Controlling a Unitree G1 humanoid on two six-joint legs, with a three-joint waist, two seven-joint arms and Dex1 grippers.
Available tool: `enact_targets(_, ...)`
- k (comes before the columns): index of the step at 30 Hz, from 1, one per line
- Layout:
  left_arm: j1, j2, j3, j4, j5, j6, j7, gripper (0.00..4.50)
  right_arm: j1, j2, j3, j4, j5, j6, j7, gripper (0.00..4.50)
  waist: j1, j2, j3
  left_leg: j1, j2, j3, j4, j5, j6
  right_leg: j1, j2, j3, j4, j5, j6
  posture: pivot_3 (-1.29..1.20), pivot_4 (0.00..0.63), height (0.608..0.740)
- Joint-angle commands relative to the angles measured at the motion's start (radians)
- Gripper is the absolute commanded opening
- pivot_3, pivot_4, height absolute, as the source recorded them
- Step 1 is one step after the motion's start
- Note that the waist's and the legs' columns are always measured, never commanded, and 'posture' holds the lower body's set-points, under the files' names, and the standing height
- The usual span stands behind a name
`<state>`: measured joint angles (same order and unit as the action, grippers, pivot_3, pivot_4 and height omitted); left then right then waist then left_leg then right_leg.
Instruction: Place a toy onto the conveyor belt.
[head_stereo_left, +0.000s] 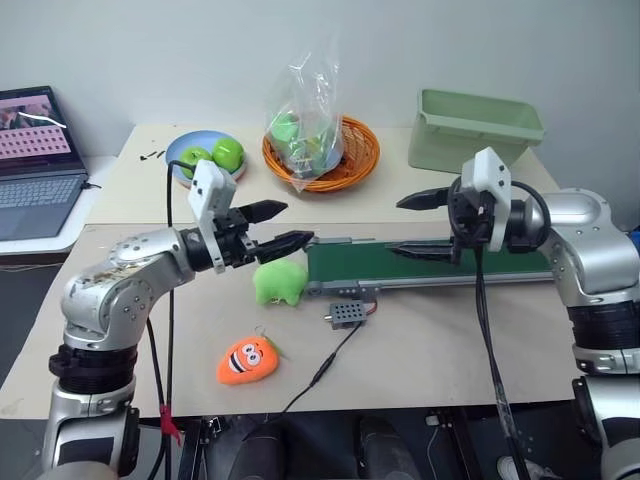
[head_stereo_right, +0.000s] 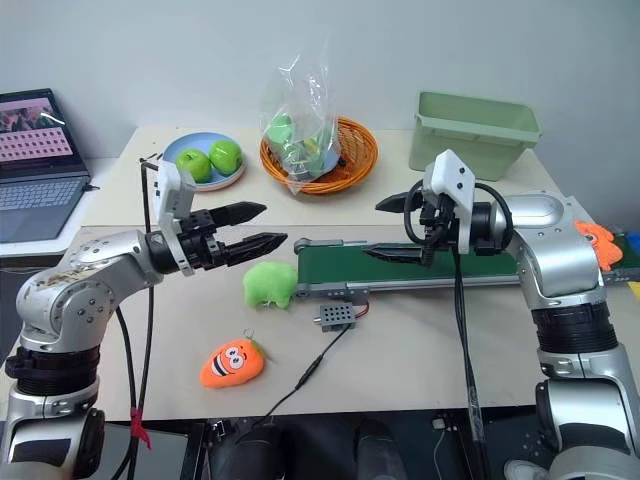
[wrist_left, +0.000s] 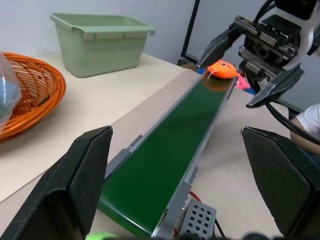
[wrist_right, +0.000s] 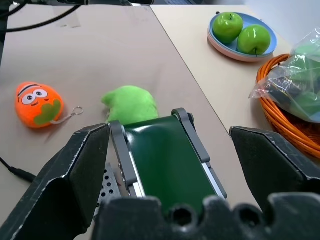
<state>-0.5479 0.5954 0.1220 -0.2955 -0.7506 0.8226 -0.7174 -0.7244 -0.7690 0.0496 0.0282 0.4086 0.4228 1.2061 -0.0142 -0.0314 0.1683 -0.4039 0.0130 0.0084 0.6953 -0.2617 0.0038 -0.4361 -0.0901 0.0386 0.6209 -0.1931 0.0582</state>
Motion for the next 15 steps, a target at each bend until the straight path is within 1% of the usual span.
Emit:
enact_targets(1,-0.032,-0.001,0.044,0.004,-0.023,-0.010,0.010,4.39,-0.011,-0.009,-0.030,-0.019,-0.001,-0.010,-0.008,4.50,0.000,0.000,0.000,0.000,0.000,0.000,0.000,0.000,0.000,0.000,0.000,0.000,0.000,0.000,0.000,0.00,0.150,0.740)
enact_targets(6,-0.037,-0.001,0.067,0.023,-0.034,-0.008,0.010,4.39,-0.013,-0.006,-0.031,-0.019,0.002,-0.008,-0.012,4.50,0.000,0.000,0.000,0.000,0.000,0.000,0.000,0.000,0.000,0.000,0.000,0.000,0.000,0.000,0.000,0.00,0.150,0.740)
enact_targets(15,-0.031,-0.005,0.083,0.005,-0.067,0.005,0.029,4.39,-0.010,-0.008,-0.031,-0.022,0.002,-0.009,-0.012,4.50,0.000,0.000,0.000,0.000,0.000,0.000,0.000,0.000,0.000,0.000,0.000,0.000,0.000,0.000,0.000,0.00,0.150,0.740)
